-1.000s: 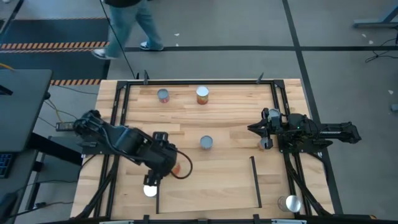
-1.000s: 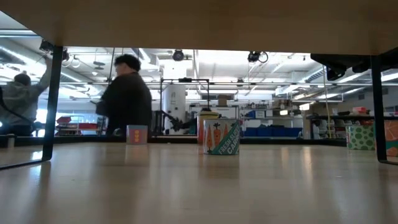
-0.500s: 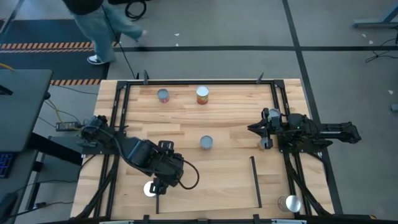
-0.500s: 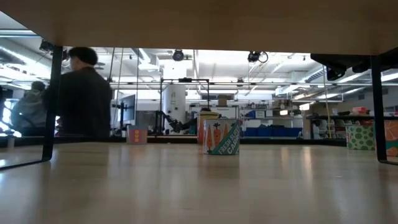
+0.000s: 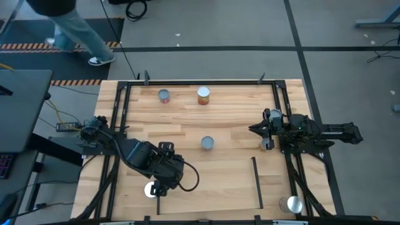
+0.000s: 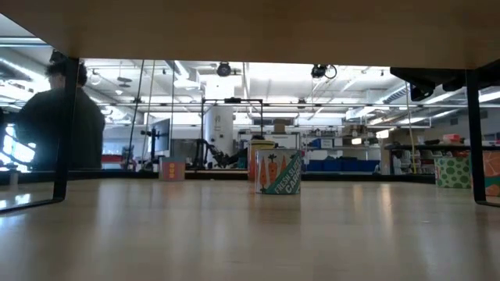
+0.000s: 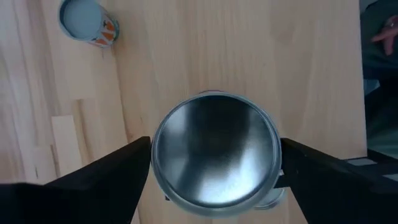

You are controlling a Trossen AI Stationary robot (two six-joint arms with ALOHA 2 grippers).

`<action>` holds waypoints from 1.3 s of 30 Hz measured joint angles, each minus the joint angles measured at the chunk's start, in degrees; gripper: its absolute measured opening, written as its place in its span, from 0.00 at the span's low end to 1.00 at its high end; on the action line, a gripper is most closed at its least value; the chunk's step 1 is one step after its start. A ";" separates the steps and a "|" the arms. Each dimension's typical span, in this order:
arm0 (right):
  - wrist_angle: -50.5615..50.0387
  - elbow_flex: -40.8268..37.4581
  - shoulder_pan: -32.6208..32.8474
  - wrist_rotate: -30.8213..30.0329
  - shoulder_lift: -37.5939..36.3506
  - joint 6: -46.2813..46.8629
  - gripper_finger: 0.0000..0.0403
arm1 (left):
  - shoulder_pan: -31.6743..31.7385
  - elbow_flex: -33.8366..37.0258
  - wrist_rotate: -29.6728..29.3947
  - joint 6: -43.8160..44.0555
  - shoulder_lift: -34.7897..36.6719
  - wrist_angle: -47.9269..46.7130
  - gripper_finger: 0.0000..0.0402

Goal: Pick and place cans onto a shelf
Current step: Put the left canned corn on the shelf, then put the canned corn on the shelf aligned with the other canned corn

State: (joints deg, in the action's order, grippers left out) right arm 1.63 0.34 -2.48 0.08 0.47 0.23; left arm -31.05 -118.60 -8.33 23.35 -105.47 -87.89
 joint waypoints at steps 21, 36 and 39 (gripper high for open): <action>0.00 0.00 0.02 0.00 -0.01 0.00 0.12 | 12.56 -15.99 -4.95 -15.71 5.03 -2.13 0.89; 0.00 0.00 0.02 0.02 -0.02 0.00 0.12 | 41.72 -15.92 0.05 -25.68 -6.69 11.97 0.89; 0.02 0.00 0.01 0.02 -0.02 0.00 0.12 | 44.71 -15.92 0.07 -22.40 -11.69 14.54 0.89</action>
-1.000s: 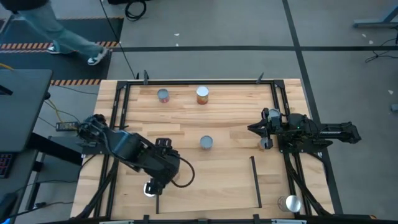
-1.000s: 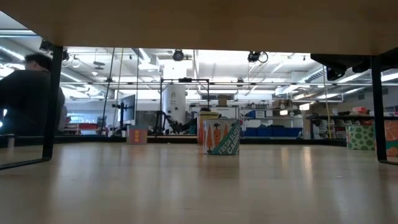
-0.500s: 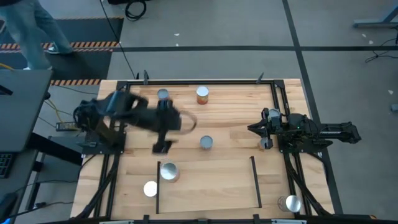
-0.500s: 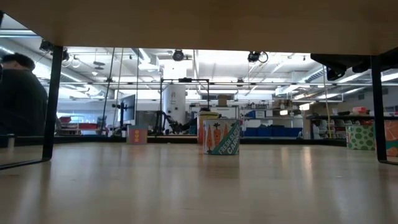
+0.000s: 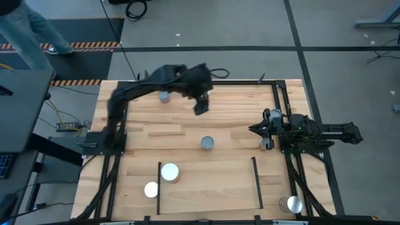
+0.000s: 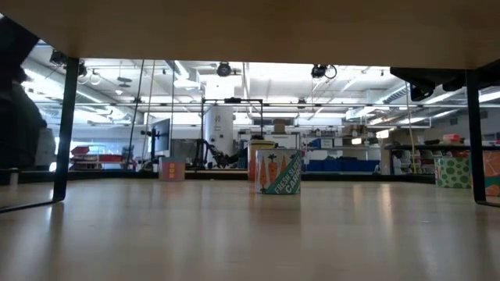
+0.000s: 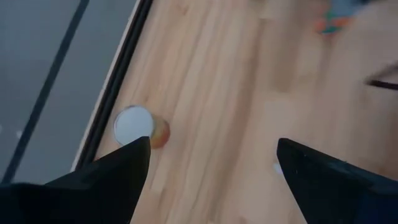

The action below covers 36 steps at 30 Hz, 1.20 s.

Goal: Pick and place cans onto a shelf
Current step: Put the canned corn on the shelf aligned with the other canned corn

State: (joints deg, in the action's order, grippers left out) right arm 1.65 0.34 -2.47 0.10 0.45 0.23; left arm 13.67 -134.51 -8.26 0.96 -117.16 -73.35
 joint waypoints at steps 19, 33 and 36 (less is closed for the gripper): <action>-0.02 0.01 -0.01 -0.09 0.00 0.00 0.12 | 12.35 0.06 -0.46 -1.71 -15.36 5.55 0.89; -0.02 0.00 0.01 -0.24 0.00 0.02 0.12 | 12.41 0.04 10.18 -14.34 -15.81 4.89 0.65; -0.02 0.00 0.00 -0.24 0.01 0.00 0.12 | 12.51 0.04 10.58 -14.87 -15.48 5.41 0.59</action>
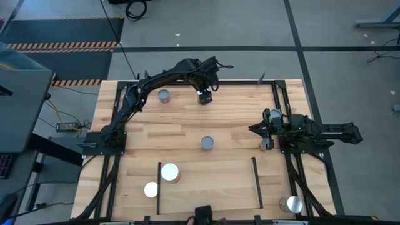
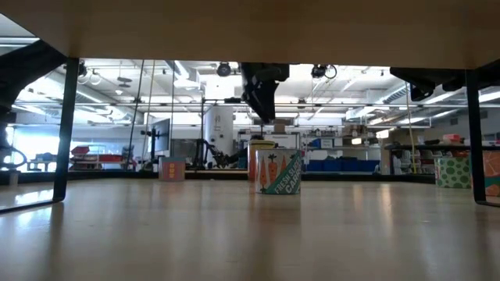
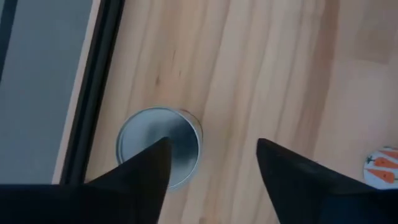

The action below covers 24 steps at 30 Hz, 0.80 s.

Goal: Pick and place cans onto a shelf
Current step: Put the canned corn on the shelf aligned with the other canned corn

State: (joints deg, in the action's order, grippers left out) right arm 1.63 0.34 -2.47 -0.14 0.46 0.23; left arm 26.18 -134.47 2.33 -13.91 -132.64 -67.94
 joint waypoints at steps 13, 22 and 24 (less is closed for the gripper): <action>0.00 0.02 0.01 0.00 -0.01 0.00 0.12 | 0.66 0.00 -0.23 2.78 -0.21 5.40 0.87; 0.00 0.00 0.01 0.00 0.01 0.00 0.12 | 0.83 -0.02 -7.19 14.69 -0.98 4.87 0.95; 0.00 0.01 -0.01 0.00 0.00 0.00 0.12 | 0.64 -0.02 -8.71 20.46 -0.98 4.51 0.95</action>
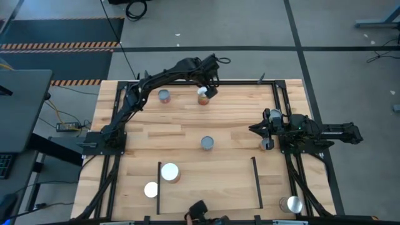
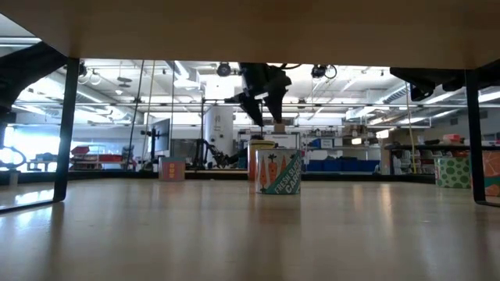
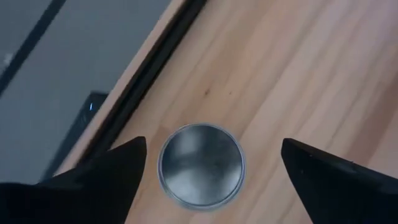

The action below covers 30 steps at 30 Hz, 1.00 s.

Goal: Pick and place cans onto a shelf
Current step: Put the canned corn on the shelf aligned with the other canned corn

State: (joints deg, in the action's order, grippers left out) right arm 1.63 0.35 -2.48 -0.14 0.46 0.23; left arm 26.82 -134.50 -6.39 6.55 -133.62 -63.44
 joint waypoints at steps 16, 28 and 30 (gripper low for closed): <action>-0.01 0.01 0.02 0.00 0.01 0.01 0.12 | -14.05 3.66 -30.35 29.13 0.13 -9.07 0.95; 0.00 0.00 0.02 0.00 0.01 0.00 0.12 | -15.38 16.19 -37.62 44.09 0.64 4.22 0.95; 0.00 0.01 0.02 0.00 0.01 0.00 0.12 | -15.51 17.52 -37.53 46.08 0.66 4.29 0.95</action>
State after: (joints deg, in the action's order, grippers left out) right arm 1.63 0.36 -2.46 -0.14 0.47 0.23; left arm 11.31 -116.97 -43.92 52.63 -132.97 -59.15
